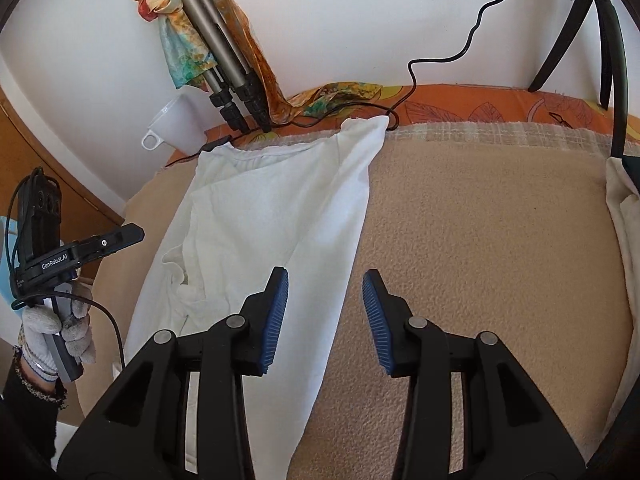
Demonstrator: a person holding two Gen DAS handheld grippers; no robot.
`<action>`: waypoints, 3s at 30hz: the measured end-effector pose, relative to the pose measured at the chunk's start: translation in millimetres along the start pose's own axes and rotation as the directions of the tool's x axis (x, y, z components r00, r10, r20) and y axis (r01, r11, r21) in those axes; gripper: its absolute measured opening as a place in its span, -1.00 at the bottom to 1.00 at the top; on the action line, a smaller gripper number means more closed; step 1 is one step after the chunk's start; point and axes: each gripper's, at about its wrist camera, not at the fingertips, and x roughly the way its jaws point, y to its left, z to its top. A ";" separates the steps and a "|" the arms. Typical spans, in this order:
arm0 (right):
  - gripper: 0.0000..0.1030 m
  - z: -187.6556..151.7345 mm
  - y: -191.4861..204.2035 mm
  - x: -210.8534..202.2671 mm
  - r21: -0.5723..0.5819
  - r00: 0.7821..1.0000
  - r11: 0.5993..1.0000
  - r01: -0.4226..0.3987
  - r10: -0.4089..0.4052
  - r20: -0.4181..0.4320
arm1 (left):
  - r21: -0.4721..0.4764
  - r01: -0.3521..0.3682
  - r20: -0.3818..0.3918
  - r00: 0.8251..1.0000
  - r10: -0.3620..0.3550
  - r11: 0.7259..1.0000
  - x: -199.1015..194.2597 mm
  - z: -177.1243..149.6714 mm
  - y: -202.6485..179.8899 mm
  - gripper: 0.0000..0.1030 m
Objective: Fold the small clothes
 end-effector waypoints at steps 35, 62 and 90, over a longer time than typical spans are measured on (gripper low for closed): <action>-0.90 95.9 -2.4 17.6 -0.005 0.993 1.000 -0.026 0.026 0.116 | 0.100 -0.008 0.111 0.994 -0.003 0.995 21.0 56.5 -17.3 -0.97; -0.89 -96.1 80.9 -147.8 -0.097 0.990 0.995 -0.021 0.035 0.140 | 0.192 -0.009 0.123 0.992 -0.015 0.981 -145.7 -140.3 -56.7 -0.99; -0.48 -198.5 37.4 -153.5 0.098 0.993 0.989 -0.112 0.114 -0.019 | -0.173 0.124 -0.014 0.992 -0.129 0.977 -165.1 -228.8 -2.8 -0.17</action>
